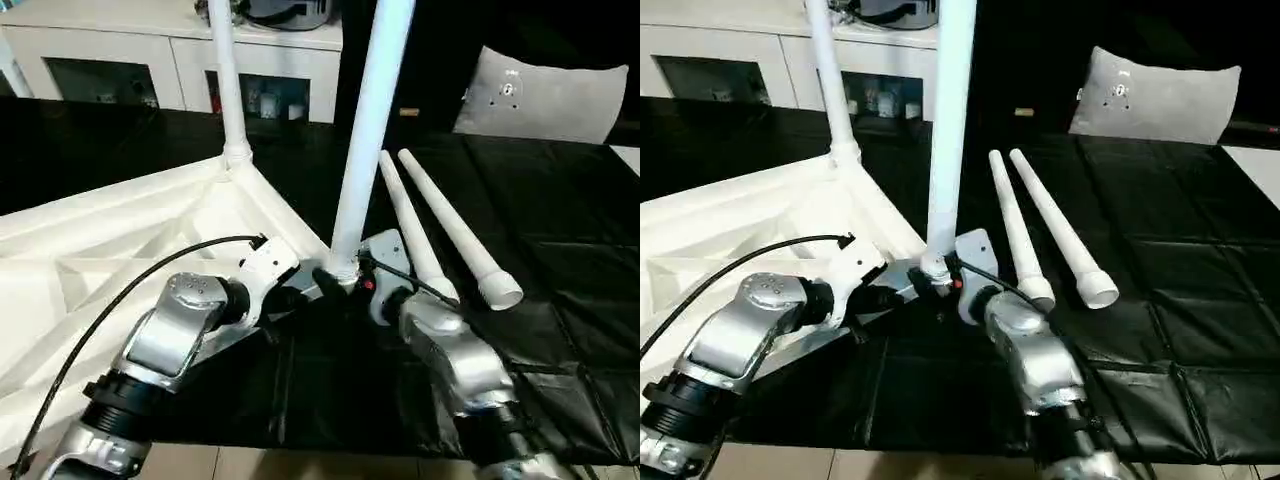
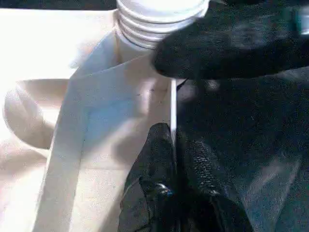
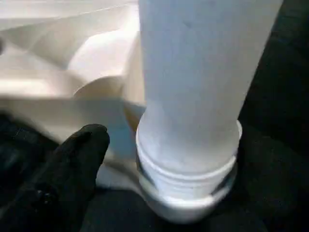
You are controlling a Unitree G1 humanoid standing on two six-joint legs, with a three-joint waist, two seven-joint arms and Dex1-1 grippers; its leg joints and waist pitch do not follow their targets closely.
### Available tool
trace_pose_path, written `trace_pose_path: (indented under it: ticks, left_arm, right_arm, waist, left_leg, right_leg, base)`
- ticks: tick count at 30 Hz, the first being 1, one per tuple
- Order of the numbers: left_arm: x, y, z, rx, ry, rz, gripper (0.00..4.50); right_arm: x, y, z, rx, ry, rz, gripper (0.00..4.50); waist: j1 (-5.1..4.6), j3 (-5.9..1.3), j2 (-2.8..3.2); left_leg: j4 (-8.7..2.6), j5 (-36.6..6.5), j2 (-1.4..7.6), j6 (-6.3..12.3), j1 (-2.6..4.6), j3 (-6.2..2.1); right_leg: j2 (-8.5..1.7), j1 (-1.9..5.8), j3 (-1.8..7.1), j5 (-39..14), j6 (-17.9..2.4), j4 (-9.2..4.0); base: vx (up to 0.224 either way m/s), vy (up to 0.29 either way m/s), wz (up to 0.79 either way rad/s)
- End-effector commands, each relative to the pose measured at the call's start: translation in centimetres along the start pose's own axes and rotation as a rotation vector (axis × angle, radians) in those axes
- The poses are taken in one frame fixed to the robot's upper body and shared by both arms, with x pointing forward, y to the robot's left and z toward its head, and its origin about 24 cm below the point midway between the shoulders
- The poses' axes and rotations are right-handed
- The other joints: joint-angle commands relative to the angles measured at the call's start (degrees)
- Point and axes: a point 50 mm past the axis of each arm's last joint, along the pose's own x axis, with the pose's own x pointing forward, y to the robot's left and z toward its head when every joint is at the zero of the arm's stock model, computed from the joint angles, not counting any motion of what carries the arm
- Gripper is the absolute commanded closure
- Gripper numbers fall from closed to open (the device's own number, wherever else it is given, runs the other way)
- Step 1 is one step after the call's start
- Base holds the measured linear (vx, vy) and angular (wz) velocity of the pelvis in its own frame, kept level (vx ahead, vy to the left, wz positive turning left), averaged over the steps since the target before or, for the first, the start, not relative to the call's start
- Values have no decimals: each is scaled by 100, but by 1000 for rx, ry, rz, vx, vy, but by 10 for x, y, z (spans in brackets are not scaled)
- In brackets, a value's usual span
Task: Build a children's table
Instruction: Rotate leg to tighten
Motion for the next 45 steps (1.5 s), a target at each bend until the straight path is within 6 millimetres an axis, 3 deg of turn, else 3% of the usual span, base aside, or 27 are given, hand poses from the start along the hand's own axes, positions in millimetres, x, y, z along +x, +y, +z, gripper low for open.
trace_pose_path:
  ticks: [1, 7, 13, 20, 23, 25, 44, 45]
  left_arm:
    - [-6, 7, 14, 80, -44, 6, 450]
    - [-13, 11, 6, 140, -20, -96, 450]
    - [-22, 7, -1, 280, 7, -303, 450]
    - [-28, 5, -4, 324, 40, -415, 450]
    - [-30, 6, -3, 355, 46, -458, 450]
    - [-30, 6, -3, 362, 48, -468, 450]
    - [-26, 6, -3, 388, 49, -492, 450]
    - [-26, 6, -3, 385, 49, -487, 450]
  right_arm:
    - [-2, 11, 0, -14, -5, 126, 6]
    - [-22, -6, 1, -85, 20, 215, 6]
    - [-44, -20, 7, -153, 69, 420, 6]
    - [-46, -24, 11, -226, 115, 497, 6]
    - [-46, -19, 9, -231, 148, 588, 6]
    - [-47, -18, 9, -220, 150, 607, 6]
    - [-36, -11, 7, -202, 138, 639, 174]
    - [-36, -10, 6, -200, 140, 639, 174]
  waist:
    - [29, -325, 86]
    - [59, -325, 85]
    - [149, -332, 95]
    - [214, -329, 80]
    - [221, -332, 36]
    - [225, -343, 50]
    - [235, -347, 59]
    - [231, -344, 39]
  left_leg:
    - [-382, -695, 180, 160, -14, -58]
    - [-378, -762, 192, 168, 6, -57]
    - [-374, -697, 215, 284, 17, -47]
    - [-378, -657, 223, 193, 39, -31]
    - [-374, -656, 216, 198, 18, -34]
    - [-370, -587, 217, 223, 12, -39]
    - [-368, -565, 221, 167, 22, -37]
    - [-368, -579, 221, 166, 21, -34]
  right_leg:
    - [-463, 343, 315, -670, -994, -469]
    - [-478, 328, 316, -899, -1050, -481]
    - [-489, 331, 312, -558, -1185, -439]
    - [-503, 314, 310, -621, -1218, -426]
    - [-502, 336, 308, -659, -1189, -423]
    - [-506, 344, 307, -549, -1197, -403]
    - [-509, 343, 302, -527, -1230, -391]
    - [-505, 342, 302, -542, -1226, -397]
  base:
    - [0, 0, 0]
    - [0, 0, 0]
    - [0, 0, 0]
    - [0, 0, 0]
    - [0, 0, 0]
    - [0, 0, 0]
    - [0, 0, 0]
    - [0, 0, 0]
